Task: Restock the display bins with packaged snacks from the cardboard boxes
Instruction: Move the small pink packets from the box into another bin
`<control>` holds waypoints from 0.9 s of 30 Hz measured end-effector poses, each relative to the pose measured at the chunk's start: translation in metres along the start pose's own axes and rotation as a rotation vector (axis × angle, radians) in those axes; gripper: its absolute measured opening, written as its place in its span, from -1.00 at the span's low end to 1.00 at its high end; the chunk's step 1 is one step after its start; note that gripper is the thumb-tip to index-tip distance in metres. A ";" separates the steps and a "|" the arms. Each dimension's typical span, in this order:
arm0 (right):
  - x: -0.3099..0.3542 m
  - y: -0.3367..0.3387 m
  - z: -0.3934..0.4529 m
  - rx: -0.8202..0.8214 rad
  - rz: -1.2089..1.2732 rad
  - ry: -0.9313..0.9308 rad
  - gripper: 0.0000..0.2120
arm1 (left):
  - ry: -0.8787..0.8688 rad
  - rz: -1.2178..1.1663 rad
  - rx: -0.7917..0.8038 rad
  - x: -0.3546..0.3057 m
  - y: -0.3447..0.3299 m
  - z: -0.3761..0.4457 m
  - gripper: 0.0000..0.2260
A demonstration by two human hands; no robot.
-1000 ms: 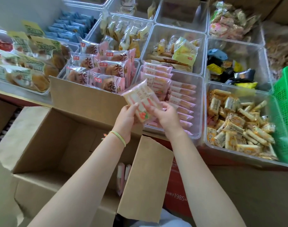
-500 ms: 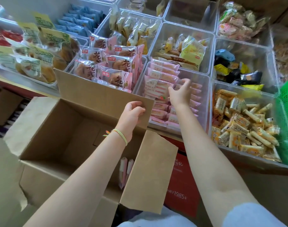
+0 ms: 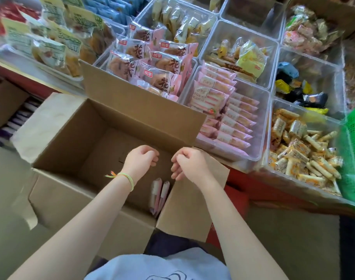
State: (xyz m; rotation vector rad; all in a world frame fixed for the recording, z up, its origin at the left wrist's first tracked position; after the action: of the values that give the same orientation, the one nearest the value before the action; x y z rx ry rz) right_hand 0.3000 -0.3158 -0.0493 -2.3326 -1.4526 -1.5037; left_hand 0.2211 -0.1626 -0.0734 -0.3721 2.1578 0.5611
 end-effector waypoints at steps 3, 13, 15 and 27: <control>-0.003 -0.051 0.019 0.138 -0.152 -0.092 -0.87 | -0.048 0.252 -0.110 0.032 0.040 -0.003 -0.82; -0.068 -0.164 0.076 0.275 -1.048 -0.411 -0.54 | -0.174 0.903 -0.194 0.110 0.089 -0.006 -0.79; -0.072 -0.175 0.075 0.215 -0.935 -0.455 -0.44 | -0.196 0.882 -0.202 0.108 0.088 -0.004 -0.79; -0.060 -0.176 0.067 0.027 -0.055 -0.449 -0.56 | -0.134 0.813 -0.204 0.109 0.092 0.000 -0.76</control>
State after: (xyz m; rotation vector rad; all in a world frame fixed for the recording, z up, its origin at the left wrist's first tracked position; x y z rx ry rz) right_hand 0.2190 -0.2264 -0.2052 -2.7577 -1.6131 -0.9954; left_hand 0.1159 -0.0910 -0.1371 0.4610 2.0691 1.2170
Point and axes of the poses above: each hand's wrist, its own z-axis towards the middle knuckle, its own y-axis out of the back of the hand, x = y × z, the point moved 5 cm from there along z, towards the middle knuckle, and after that the axes turned 6 degrees about -z, right-handed, at the moved point
